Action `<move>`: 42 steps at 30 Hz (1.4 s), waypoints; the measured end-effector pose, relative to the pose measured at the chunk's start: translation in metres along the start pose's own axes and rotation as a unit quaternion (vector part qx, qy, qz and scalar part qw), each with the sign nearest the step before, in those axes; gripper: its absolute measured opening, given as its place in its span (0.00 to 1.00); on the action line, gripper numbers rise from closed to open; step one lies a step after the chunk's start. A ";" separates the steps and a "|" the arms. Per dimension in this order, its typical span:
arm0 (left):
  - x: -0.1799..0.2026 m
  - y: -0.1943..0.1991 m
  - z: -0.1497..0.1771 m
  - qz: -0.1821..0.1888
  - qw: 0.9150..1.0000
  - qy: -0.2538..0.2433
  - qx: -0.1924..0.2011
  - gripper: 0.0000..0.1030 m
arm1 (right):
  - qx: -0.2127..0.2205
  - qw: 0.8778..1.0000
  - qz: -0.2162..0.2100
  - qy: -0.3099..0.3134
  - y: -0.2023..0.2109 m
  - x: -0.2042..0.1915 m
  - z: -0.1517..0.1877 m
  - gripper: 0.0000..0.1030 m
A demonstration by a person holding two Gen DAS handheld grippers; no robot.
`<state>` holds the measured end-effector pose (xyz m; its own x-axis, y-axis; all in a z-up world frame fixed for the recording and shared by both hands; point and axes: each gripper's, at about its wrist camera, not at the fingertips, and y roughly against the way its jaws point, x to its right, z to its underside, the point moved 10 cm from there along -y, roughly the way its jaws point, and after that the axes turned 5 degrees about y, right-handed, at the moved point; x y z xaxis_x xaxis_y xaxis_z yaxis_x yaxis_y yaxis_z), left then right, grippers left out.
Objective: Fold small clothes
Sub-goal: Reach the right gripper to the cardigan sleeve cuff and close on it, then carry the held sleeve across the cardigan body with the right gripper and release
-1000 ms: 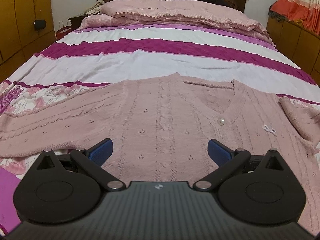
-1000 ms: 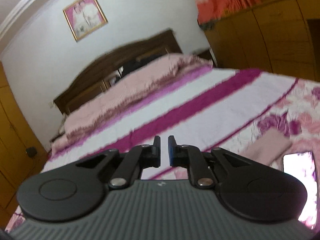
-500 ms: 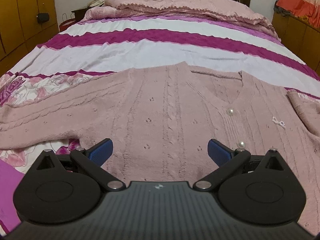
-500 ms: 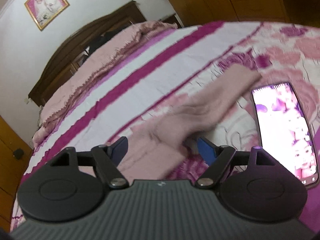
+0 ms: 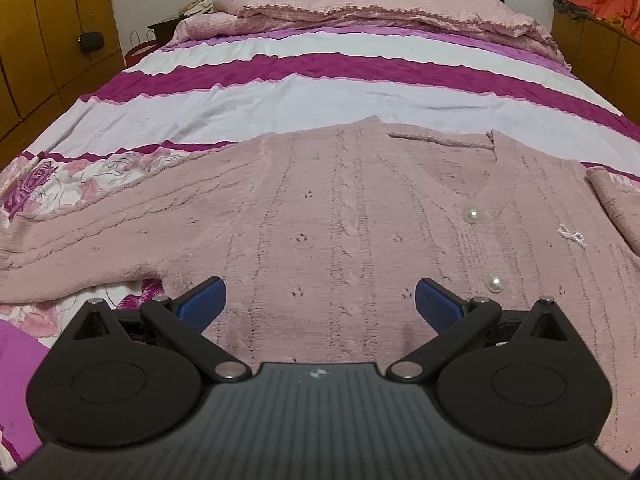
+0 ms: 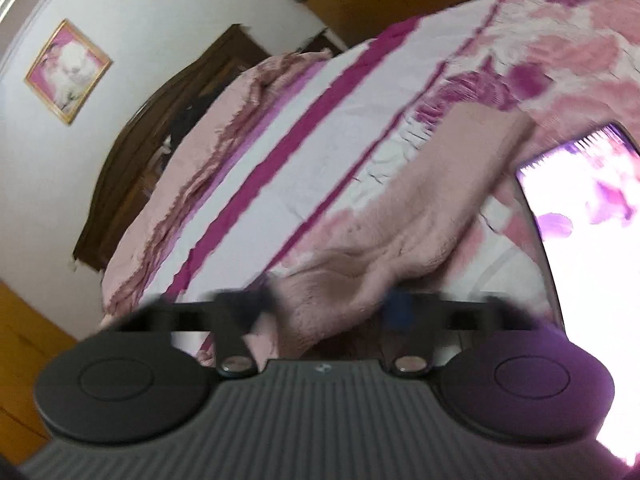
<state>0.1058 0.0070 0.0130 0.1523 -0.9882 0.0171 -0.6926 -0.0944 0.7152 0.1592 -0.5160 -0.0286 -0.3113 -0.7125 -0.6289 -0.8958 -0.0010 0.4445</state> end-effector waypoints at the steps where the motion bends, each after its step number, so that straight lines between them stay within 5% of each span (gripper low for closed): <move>1: 0.000 0.000 -0.001 -0.001 1.000 -0.001 0.000 1.00 | -0.002 1.000 0.002 0.004 0.000 -0.003 -0.002 0.24; 12: -0.001 0.005 0.002 0.015 1.000 0.006 0.005 1.00 | 0.120 0.990 -0.012 0.075 0.073 -0.066 -0.050 0.21; 20: -0.019 0.014 0.000 0.014 1.000 0.018 0.014 1.00 | 0.110 0.983 -0.043 0.138 0.090 -0.129 -0.039 0.21; 33: -0.081 0.031 0.001 -0.013 0.998 0.045 0.030 1.00 | 0.090 0.959 -0.096 0.251 0.074 -0.273 0.039 0.21; 42: -0.124 0.033 0.005 -0.036 0.998 0.039 0.039 1.00 | 0.005 0.944 -0.110 0.310 0.033 -0.321 0.155 0.21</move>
<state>0.0601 0.1254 0.0312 0.2567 -0.9662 0.0235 -0.7303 -0.1780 0.6595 0.1804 -0.1786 0.0891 0.1259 -0.9696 -0.2099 -0.9211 -0.1928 0.3382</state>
